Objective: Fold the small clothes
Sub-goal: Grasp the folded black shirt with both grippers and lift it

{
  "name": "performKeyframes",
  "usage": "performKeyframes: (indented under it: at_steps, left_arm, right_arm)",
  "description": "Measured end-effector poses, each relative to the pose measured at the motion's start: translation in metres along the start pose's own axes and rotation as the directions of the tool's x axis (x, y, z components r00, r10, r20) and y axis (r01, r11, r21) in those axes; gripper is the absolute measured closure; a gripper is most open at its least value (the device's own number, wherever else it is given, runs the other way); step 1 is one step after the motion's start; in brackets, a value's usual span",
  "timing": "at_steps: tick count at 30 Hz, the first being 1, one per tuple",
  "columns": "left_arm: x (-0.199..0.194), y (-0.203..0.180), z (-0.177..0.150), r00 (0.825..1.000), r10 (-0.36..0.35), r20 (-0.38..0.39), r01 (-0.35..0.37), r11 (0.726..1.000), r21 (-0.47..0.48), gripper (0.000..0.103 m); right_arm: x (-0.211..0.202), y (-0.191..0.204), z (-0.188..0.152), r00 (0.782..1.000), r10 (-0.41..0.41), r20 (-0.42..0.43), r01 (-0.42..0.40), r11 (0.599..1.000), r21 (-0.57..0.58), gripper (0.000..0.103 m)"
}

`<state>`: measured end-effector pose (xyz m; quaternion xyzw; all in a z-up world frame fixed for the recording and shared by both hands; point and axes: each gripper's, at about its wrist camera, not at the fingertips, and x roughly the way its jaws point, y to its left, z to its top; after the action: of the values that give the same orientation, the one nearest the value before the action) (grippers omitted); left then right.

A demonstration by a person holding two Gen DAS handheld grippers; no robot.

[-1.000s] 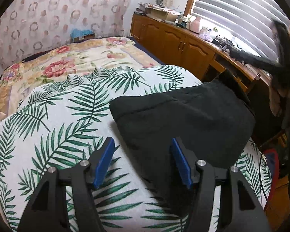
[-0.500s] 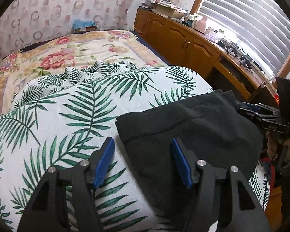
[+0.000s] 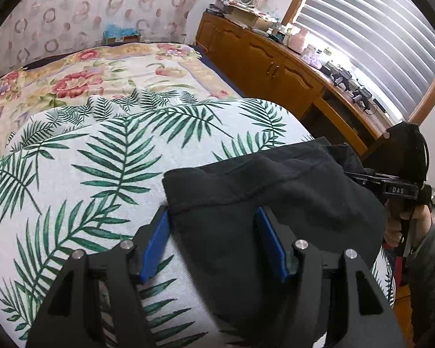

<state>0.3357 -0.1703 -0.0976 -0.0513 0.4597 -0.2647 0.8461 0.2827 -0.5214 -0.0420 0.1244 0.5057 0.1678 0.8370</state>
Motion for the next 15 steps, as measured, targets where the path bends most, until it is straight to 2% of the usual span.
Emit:
performKeyframes:
  at_steps: [2, 4, 5, 8, 10, 15]
  left_arm:
    - [0.002, -0.001, 0.0, 1.0, -0.025, -0.001, 0.025, 1.0, -0.004, 0.059]
    - [0.002, -0.002, 0.0, 1.0, -0.028, -0.001, 0.028, 1.0, -0.003, 0.069]
    - [0.002, -0.003, 0.001, 1.0, -0.023, 0.0, 0.023, 1.0, -0.005, 0.078]
    - [0.002, -0.005, 0.002, 0.999, -0.032, -0.001, 0.032, 0.999, -0.003, 0.091]
    - [-0.002, -0.01, 0.002, 1.0, -0.026, 0.011, 0.026, 1.0, 0.017, 0.093]
    - [-0.026, -0.023, 0.003, 0.996, -0.034, 0.083, 0.029, 0.998, 0.06, 0.095]
  right_arm:
    - [0.0, 0.0, 0.0, 0.999, 0.035, -0.002, -0.034, 0.999, 0.004, 0.041]
    - [-0.004, 0.007, -0.002, 0.998, 0.058, 0.002, -0.058, 0.998, -0.024, 0.059]
    - [-0.004, 0.01, -0.002, 0.999, 0.044, 0.006, -0.044, 0.998, -0.043, 0.061]
    - [-0.013, 0.023, -0.005, 0.999, -0.03, 0.035, 0.034, 0.992, -0.124, 0.071]
    - [-0.021, 0.029, -0.006, 0.997, -0.046, 0.063, 0.055, 0.987, -0.151, 0.087]
    - [-0.041, 0.051, -0.016, 0.982, -0.106, 0.154, 0.139, 0.966, -0.219, 0.091]
